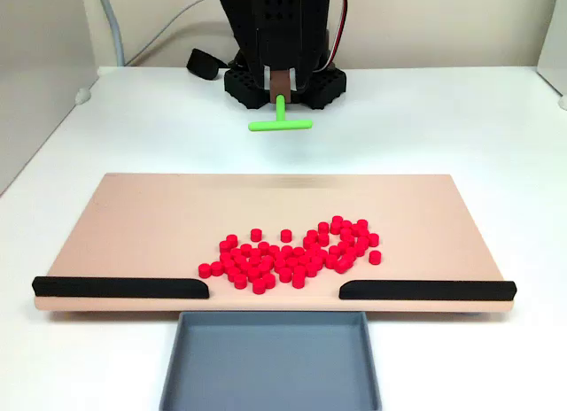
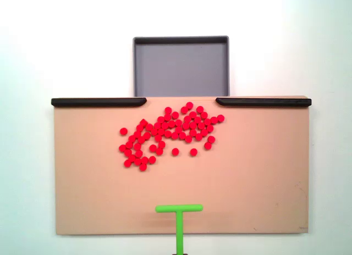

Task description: Push granules from bottom to the grey container

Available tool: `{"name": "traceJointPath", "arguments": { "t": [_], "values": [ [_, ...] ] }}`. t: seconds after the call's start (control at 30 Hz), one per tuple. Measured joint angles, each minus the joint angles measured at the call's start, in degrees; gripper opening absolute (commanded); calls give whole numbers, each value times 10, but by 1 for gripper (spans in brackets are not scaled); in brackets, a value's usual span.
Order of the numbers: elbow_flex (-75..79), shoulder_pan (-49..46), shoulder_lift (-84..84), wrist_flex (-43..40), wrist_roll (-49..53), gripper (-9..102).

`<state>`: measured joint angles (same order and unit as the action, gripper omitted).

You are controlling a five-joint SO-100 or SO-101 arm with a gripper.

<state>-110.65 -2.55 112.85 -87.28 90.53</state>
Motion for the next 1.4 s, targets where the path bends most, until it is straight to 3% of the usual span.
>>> {"name": "traceJointPath", "arguments": {
  "t": [1.4],
  "values": [
    [0,0,1,3,20,0]
  ]
}}
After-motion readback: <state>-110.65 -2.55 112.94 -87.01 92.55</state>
